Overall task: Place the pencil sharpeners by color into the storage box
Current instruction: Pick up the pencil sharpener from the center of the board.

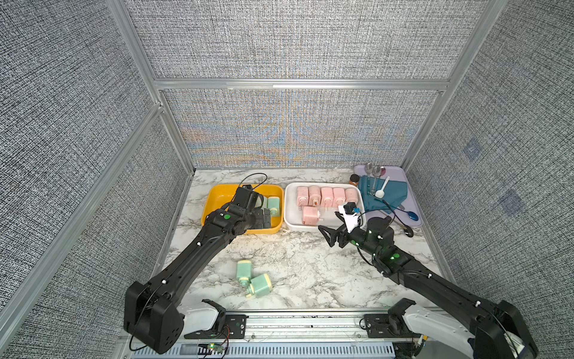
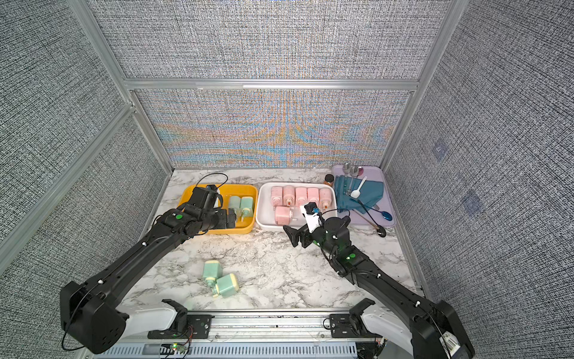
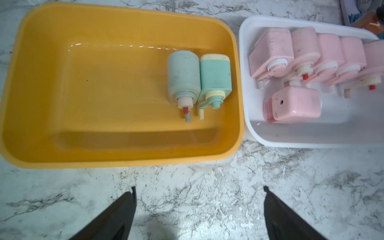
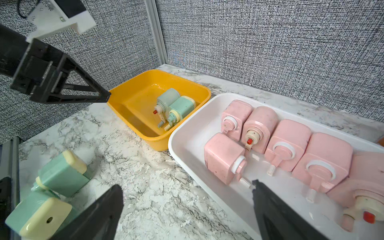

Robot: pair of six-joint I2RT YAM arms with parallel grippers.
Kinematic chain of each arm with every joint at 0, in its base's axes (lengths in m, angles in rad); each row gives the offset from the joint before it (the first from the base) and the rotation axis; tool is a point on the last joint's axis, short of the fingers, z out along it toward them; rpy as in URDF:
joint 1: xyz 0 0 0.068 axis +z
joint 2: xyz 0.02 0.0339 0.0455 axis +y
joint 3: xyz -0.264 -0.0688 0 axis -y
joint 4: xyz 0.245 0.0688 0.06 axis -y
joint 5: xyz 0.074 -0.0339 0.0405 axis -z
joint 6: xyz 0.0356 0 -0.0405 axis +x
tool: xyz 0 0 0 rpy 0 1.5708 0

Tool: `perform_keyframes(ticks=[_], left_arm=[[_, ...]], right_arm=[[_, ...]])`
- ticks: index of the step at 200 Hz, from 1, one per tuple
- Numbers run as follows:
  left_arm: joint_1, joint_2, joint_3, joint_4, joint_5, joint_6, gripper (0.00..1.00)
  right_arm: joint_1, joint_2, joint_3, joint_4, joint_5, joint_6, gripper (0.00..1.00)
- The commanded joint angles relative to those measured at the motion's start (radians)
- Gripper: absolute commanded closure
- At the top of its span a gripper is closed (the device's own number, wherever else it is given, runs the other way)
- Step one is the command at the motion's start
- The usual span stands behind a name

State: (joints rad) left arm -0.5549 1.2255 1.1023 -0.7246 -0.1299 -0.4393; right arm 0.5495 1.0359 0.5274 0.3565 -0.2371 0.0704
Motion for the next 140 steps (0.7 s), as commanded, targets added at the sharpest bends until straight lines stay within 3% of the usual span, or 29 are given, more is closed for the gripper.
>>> perform_keyframes(ticks=[1,45,84,140], left_arm=[[-0.051,-0.054,-0.001,-0.134,-0.026,0.012,0.01],[-0.15,-0.119,-0.023,-0.271,0.024,-0.048,0.01],[-0.269,-0.164,-0.054,-0.401,0.109,-0.176,0.01],[-0.344,-0.325,-0.201,-0.387,0.197,-0.376,0.01]], right_arm=[[0.004,0.007,0.005,0.032,-0.027,-0.048,0.01],[0.007,0.019,0.023,0.017,-0.024,-0.058,0.01],[0.007,0.018,0.026,-0.006,0.013,-0.059,0.01],[0.007,0.043,0.028,-0.001,0.047,-0.038,0.01]])
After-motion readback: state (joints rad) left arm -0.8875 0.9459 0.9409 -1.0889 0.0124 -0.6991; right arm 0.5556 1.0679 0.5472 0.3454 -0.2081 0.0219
